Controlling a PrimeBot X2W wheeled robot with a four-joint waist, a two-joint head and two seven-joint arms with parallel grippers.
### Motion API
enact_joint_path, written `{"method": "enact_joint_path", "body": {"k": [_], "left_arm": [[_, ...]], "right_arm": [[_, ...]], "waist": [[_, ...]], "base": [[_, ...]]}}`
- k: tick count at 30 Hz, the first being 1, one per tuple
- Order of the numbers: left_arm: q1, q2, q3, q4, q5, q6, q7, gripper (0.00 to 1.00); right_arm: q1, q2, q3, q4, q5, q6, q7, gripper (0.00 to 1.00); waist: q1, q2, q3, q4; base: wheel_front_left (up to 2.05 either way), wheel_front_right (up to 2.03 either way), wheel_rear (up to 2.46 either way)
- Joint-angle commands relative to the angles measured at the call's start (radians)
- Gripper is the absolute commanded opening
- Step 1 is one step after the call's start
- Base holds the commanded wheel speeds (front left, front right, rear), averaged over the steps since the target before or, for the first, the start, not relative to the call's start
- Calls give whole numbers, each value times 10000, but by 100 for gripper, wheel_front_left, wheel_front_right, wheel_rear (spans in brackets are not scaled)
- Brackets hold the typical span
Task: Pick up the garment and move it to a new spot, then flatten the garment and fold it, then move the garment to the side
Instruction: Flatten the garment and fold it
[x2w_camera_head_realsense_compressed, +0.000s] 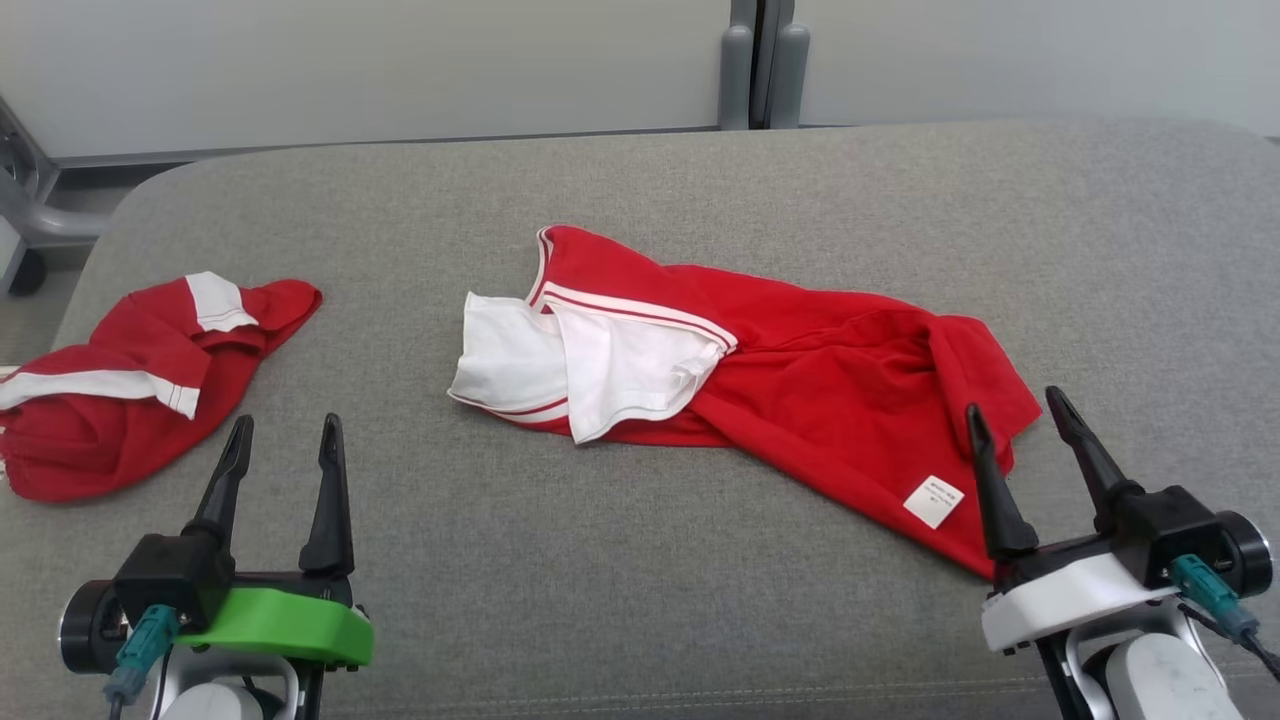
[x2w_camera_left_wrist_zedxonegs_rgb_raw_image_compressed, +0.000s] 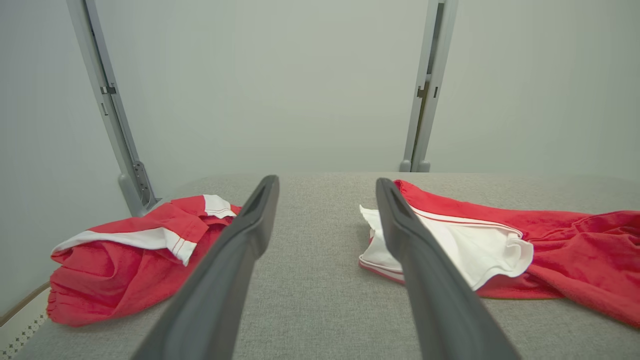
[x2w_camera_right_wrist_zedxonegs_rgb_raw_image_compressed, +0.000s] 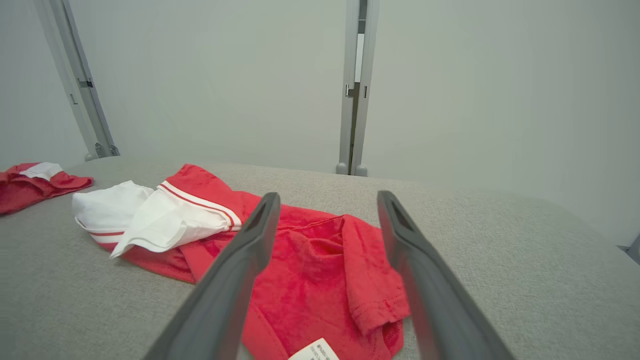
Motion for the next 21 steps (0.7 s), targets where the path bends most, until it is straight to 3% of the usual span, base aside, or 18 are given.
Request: {"method": "enact_joint_path", "body": {"k": [1, 21], "left_arm": [[116, 71, -6, -66, 38, 66, 26, 100], [1010, -46, -505, -569, 98, 304, 186, 100]], "right_arm": [[30, 51, 81, -117, -141, -10, 44, 100], [1275, 858, 65, -1128, -416, -10, 477, 100]], "waist": [[0, 0, -122, -10], [0, 0, -448, 187]], "base": [[0, 0, 0], [0, 0, 0]]}}
